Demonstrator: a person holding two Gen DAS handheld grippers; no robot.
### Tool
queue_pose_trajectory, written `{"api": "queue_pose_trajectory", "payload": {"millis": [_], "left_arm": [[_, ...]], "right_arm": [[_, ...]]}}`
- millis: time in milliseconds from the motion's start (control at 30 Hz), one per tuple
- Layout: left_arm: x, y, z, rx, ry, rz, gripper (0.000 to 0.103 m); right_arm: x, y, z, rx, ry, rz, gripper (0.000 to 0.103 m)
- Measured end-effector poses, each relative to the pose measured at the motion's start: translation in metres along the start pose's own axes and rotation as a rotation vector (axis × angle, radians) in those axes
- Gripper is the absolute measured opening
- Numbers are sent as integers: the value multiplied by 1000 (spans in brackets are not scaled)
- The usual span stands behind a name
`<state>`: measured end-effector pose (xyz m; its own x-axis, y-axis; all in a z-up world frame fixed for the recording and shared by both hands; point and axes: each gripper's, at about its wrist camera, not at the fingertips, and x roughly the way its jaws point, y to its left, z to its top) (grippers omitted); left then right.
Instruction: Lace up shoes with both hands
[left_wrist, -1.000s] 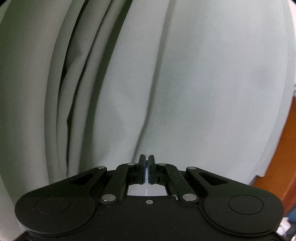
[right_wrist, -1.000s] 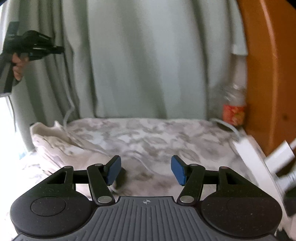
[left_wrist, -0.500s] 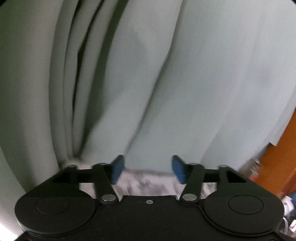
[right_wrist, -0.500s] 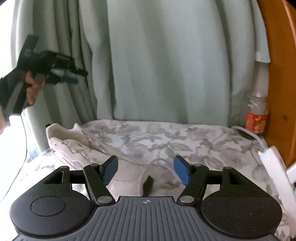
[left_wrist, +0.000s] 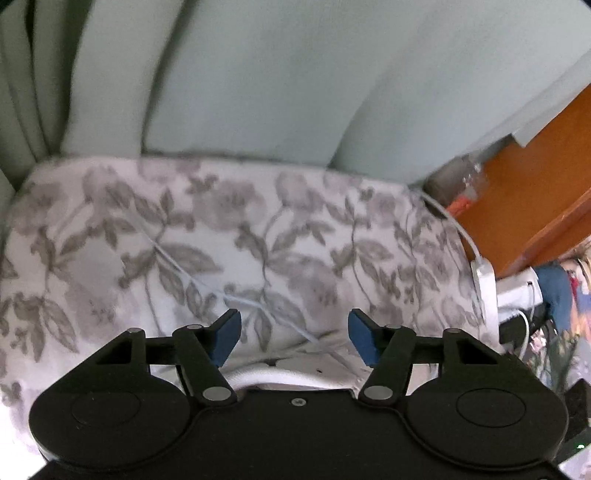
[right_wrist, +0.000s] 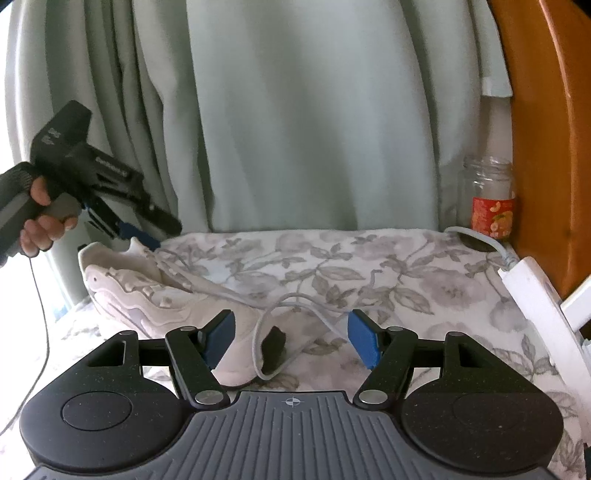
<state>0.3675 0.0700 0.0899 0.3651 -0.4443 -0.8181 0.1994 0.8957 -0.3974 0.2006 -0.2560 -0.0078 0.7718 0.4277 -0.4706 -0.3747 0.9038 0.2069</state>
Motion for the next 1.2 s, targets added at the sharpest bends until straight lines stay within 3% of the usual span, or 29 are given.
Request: {"api": "queue_pose_trajectory", "payload": {"millis": [133,200,267,300,667,867,1033,1200], "left_arm": [[24,0,3,-10,48,-40,35],[28,-5,-1,-7,43,-51,32],[30,-4,-5,-10,25,-62,7],[30,-4,-6,-11,11,-65,2],[6,1,-7,-36,-257,-79,0],[-1,8,1,-67,-298,-85,0],[7,7,4,-70,-286,-91,0],[9,5,6,-66,-281,-100,0]], "right_arm": [[2,-5,-3,18,-1,2,66],[4,-7,-4,25,-2,-1,66],[3,-9,-5,31,-3,-5,66],[2,-11,-5,35,-4,-8,66],[-6,-25,-10,73,-4,-43,66],[0,-19,-9,107,11,26,66],[13,2,-2,80,18,90,56],[24,14,2,45,47,111,30]]}}
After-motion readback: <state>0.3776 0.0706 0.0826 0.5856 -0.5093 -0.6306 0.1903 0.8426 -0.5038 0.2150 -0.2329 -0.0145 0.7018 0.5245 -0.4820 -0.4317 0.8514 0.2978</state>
